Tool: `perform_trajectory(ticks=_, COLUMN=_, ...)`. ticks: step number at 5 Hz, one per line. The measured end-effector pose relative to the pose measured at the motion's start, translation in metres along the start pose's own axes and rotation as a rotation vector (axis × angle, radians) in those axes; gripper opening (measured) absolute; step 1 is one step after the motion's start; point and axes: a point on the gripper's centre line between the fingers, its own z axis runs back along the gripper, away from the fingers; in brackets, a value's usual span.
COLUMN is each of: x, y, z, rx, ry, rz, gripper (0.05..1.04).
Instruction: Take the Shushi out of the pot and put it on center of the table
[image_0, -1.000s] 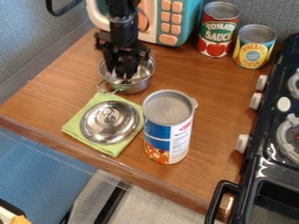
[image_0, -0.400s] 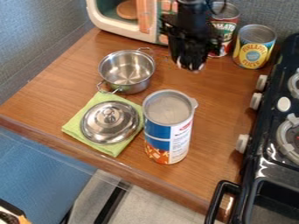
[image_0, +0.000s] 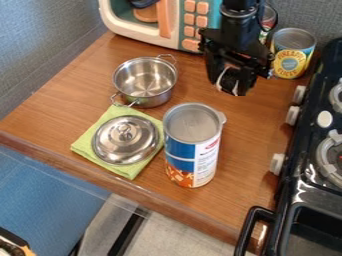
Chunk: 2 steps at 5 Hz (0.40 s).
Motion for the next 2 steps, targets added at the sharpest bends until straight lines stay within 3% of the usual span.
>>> perform_trajectory(ticks=1, x=-0.0058, y=0.0004, z=-0.0005, rx=0.003, ry=0.037, rz=0.009, gripper=1.014)
perform_trajectory(ticks=2, x=-0.0118, y=0.0013, z=0.0004, rx=0.009, ry=0.074, rz=0.034, gripper=1.010)
